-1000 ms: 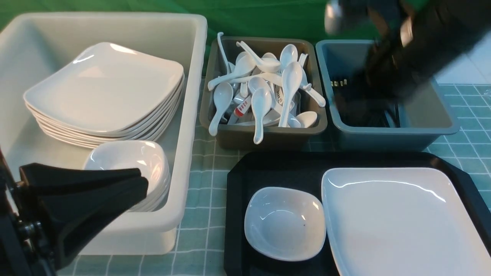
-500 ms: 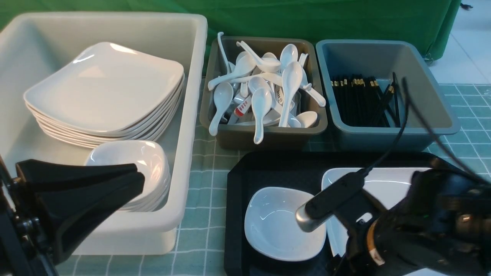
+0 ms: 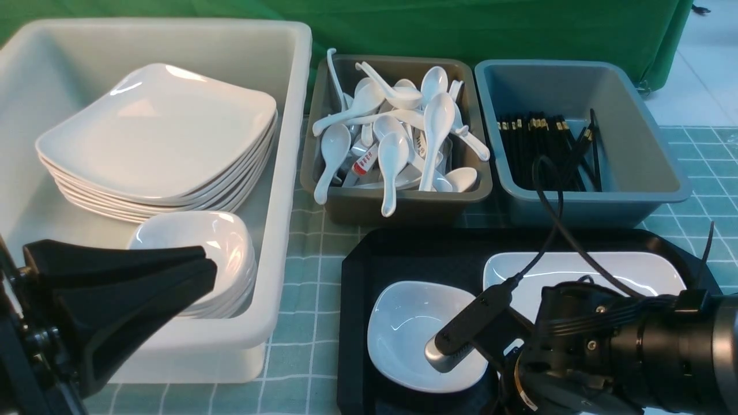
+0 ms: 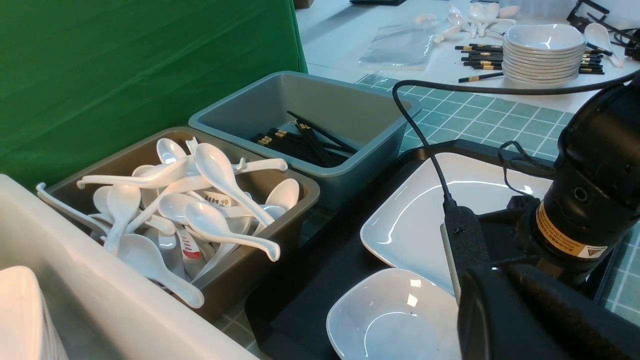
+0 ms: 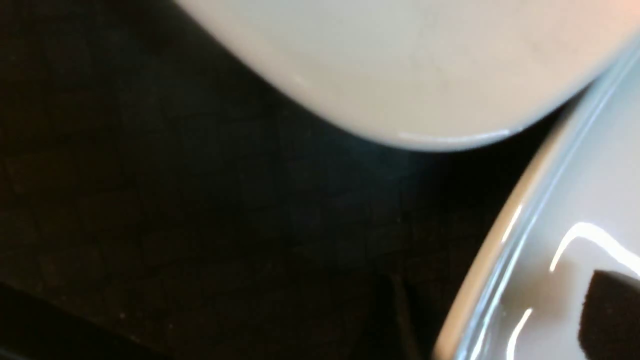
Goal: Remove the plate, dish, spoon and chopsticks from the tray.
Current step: Use the right arm to grab a plate from the dinner plate, then use the right arm to put the plate into the large storage box on the left
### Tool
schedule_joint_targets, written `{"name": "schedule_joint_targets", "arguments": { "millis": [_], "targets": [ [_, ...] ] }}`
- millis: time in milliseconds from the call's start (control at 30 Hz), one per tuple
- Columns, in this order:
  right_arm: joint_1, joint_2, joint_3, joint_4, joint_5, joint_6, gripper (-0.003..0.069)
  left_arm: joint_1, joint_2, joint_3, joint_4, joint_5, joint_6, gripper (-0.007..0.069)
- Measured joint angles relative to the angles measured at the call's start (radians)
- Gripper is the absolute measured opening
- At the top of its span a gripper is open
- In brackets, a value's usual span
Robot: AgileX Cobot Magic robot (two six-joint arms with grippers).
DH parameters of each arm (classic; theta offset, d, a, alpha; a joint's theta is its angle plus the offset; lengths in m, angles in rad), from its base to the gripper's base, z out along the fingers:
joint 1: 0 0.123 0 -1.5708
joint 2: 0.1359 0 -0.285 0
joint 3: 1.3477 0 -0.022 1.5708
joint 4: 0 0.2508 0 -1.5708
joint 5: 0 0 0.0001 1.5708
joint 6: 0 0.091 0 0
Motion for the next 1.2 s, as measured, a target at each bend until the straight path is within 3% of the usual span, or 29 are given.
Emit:
{"name": "schedule_joint_targets", "arguments": {
  "millis": [67, 133, 167, 400, 667, 900, 1067, 1200],
  "targets": [
    [0.004, 0.002, -0.002, 0.004, 0.005, 0.000, 0.0482, 0.000, 0.000, 0.000, 0.000, 0.000, 0.000, 0.0017],
    [0.005, 0.006, -0.004, 0.017, 0.013, -0.001, 0.0393, 0.000, 0.000, 0.000, 0.000, 0.000, 0.000, 0.0017],
    [0.005, 0.007, -0.004, 0.018, 0.025, -0.002, 0.0311, 0.000, 0.000, 0.000, 0.000, 0.000, 0.000, 0.0017],
    [0.006, -0.047, -0.003, 0.020, 0.082, -0.018, 0.0253, 0.000, 0.000, 0.000, 0.000, 0.003, -0.001, 0.0017],
    [0.006, -0.303, -0.108, 0.019, 0.317, -0.048, 0.0079, 0.000, 0.000, 0.000, 0.000, 0.004, -0.001, 0.0017],
    [0.010, -0.420, -0.231, 0.073, 0.495, -0.077, 0.0055, 0.000, 0.000, 0.000, 0.000, 0.004, 0.007, 0.0017],
    [0.065, -0.424, -0.348, 0.069, 0.541, -0.111, 0.0055, 0.000, 0.000, 0.000, 0.022, 0.004, 0.004, 0.0017],
    [0.087, -0.374, -0.497, 0.073, 0.521, -0.218, 0.0055, 0.000, -0.005, -0.015, 0.144, 0.011, -0.111, 0.0017]
  ]
}}
